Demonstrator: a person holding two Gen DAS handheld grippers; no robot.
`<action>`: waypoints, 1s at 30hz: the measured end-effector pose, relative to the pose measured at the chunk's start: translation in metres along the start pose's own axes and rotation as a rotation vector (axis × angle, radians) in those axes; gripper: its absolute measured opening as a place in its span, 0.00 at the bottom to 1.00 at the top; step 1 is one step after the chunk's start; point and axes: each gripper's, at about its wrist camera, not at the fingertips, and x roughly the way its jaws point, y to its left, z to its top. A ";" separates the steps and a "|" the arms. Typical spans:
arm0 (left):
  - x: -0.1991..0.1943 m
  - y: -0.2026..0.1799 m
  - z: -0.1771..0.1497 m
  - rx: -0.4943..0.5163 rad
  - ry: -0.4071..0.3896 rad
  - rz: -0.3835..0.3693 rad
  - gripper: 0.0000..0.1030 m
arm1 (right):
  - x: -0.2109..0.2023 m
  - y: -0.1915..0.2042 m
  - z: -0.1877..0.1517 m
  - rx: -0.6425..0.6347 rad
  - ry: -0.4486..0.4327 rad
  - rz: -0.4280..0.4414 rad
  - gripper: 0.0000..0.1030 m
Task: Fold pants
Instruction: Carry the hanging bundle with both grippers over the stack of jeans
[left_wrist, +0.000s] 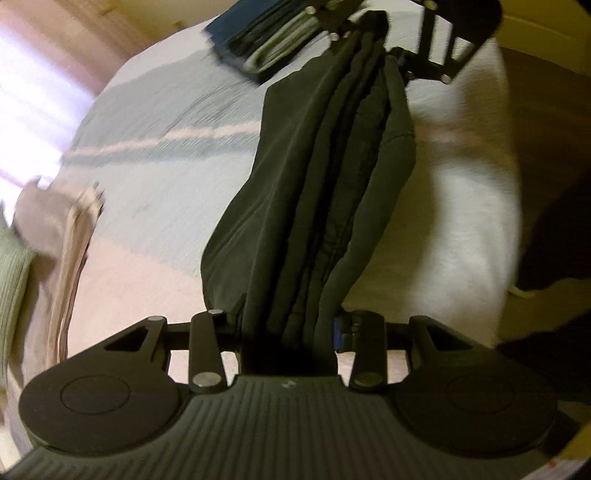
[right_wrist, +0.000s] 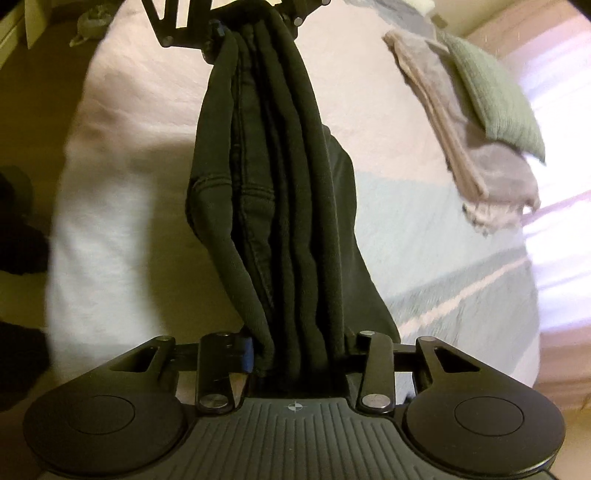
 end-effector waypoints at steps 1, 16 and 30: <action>-0.006 0.000 0.002 0.015 -0.009 -0.023 0.35 | -0.010 0.005 -0.003 0.016 0.015 0.010 0.35; -0.066 0.066 0.075 0.313 -0.255 -0.144 0.34 | -0.130 -0.027 0.003 0.362 0.225 -0.092 0.34; -0.015 0.134 0.316 0.491 -0.489 0.156 0.35 | -0.168 -0.178 -0.141 0.452 0.305 -0.493 0.34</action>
